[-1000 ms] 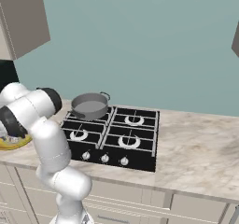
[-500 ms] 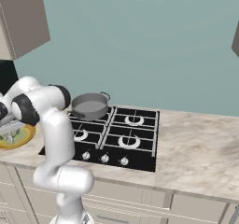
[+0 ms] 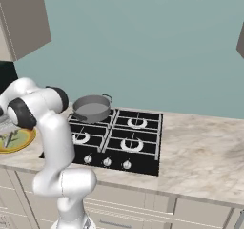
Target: Retrieve the frozen meat and place it in the pot on a burner. Then turn the burner on.
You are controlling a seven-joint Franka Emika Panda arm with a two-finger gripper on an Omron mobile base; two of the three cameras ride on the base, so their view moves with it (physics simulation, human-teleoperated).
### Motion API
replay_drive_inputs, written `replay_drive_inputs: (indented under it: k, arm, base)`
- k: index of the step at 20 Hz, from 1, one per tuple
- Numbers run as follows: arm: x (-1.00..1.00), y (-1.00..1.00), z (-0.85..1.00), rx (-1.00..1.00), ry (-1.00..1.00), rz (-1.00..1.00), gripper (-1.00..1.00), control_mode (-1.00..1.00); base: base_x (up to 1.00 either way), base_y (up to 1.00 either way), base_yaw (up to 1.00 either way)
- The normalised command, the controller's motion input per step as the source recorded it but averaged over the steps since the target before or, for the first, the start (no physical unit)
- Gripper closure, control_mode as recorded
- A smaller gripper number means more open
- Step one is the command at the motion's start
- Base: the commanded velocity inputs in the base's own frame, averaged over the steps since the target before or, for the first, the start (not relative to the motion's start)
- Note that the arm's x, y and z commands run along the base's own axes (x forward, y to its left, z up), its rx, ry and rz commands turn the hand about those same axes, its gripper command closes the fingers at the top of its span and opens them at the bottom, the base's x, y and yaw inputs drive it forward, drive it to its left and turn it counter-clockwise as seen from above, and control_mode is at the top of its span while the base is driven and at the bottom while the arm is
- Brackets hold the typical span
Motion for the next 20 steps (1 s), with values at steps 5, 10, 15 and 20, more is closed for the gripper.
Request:
replay_drive_inputs:
  k: [5,10,15,20]
  arm:
    - [0.0,-0.58,0.09,0.0,0.0,0.0,1.0,-1.0]
    - [-0.02,-0.5,0.23,0.0,-0.07,0.0,1.0,-1.0]
    - [-0.01,-0.64,0.26,0.03,-0.03,-0.02,1.0,-1.0]
    - [0.0,-0.78,0.42,0.07,0.02,-0.06,1.0,-1.0]
  base:
    - [0.0,0.0,0.0]
    - [0.0,0.0,0.0]
    - [0.0,0.0,0.0]
    - [0.0,0.0,0.0]
